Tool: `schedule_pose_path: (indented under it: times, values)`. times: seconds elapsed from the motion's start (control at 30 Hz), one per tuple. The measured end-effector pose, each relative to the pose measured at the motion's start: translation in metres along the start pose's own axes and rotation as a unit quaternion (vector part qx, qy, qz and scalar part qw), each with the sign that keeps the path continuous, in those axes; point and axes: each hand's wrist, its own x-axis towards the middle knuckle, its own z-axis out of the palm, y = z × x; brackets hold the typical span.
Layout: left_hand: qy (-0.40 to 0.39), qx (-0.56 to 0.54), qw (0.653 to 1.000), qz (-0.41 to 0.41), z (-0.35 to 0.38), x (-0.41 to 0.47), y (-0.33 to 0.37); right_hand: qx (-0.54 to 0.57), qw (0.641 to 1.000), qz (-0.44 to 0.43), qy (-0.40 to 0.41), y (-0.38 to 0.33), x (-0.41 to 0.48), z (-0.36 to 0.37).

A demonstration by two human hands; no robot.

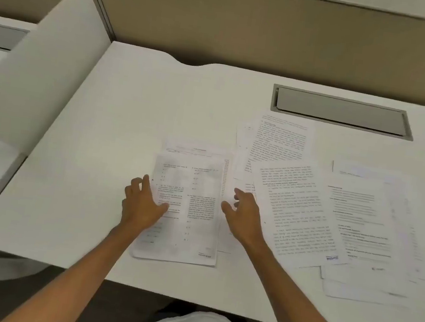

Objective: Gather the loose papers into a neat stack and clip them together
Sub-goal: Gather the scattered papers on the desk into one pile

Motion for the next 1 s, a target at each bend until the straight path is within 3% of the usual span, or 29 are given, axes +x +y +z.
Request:
schedule_pose_path:
  times: [0.23,0.53,1.0]
  values:
    - [-0.007,0.032,0.999,-0.031,0.003,0.017,-0.009,0.023,0.994,0.100,0.031,-0.005,0.004,0.028]
    - [-0.004,-0.046,0.999,-0.020,0.002,0.030,-0.001,0.024,0.984,0.148,0.096,-0.022,0.010,0.038]
    - [-0.022,-0.230,0.972,-0.043,0.000,0.040,-0.004,0.137,0.956,0.243,0.092,-0.023,0.029,0.042]
